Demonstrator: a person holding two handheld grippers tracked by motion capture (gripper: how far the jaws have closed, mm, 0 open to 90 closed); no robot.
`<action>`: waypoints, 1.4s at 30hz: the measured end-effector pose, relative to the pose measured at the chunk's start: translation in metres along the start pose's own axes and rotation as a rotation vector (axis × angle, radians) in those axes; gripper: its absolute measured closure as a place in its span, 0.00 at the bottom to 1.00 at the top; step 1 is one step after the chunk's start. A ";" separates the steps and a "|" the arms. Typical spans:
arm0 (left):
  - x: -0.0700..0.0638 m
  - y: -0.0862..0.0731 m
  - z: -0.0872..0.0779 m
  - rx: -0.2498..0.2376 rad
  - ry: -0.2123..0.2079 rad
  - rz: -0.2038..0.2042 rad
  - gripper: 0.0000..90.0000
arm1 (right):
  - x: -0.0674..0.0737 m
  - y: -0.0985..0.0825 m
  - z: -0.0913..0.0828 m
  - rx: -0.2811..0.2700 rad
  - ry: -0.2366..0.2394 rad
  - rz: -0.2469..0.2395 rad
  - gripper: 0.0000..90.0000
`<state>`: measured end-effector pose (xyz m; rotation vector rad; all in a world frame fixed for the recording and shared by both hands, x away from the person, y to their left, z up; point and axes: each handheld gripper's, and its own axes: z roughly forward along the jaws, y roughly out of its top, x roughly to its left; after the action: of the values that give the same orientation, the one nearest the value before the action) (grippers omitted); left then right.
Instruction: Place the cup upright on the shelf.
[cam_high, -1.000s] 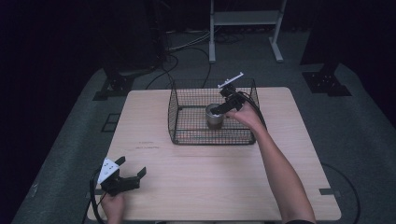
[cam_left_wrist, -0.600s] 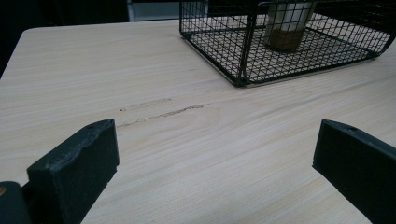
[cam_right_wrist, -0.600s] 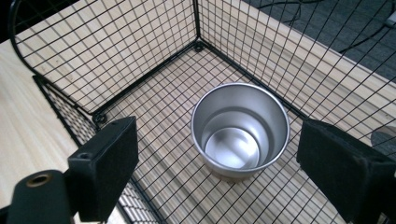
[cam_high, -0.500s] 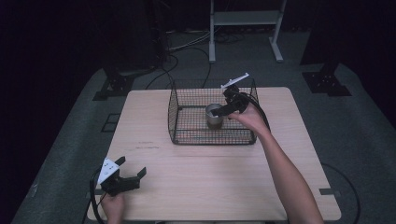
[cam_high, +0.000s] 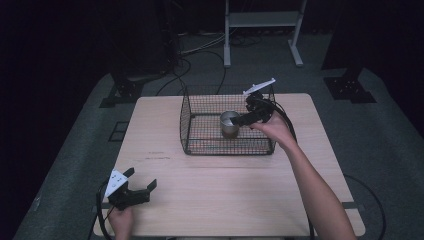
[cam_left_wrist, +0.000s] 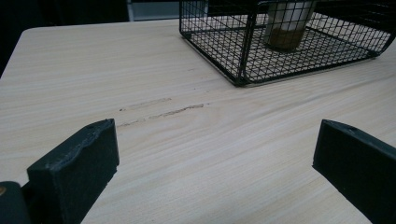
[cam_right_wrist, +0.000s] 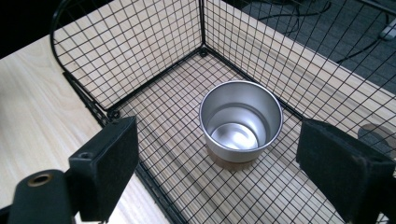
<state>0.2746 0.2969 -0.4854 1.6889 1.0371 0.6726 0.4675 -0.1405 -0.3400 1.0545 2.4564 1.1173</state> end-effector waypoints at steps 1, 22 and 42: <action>0.000 0.000 0.000 0.000 0.000 0.000 0.00 | 0.001 -0.001 -0.002 -0.003 -0.001 0.003 0.14; 0.000 0.000 0.000 0.001 0.000 -0.001 0.00 | 0.003 -0.032 -0.027 -0.011 0.016 -0.022 0.14; 0.000 0.000 0.000 0.002 0.001 -0.003 0.00 | 0.010 -0.064 -0.047 -0.043 0.047 -0.033 0.14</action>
<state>0.2748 0.2969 -0.4855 1.6889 1.0412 0.6712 0.4049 -0.1875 -0.3542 0.9826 2.4649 1.1913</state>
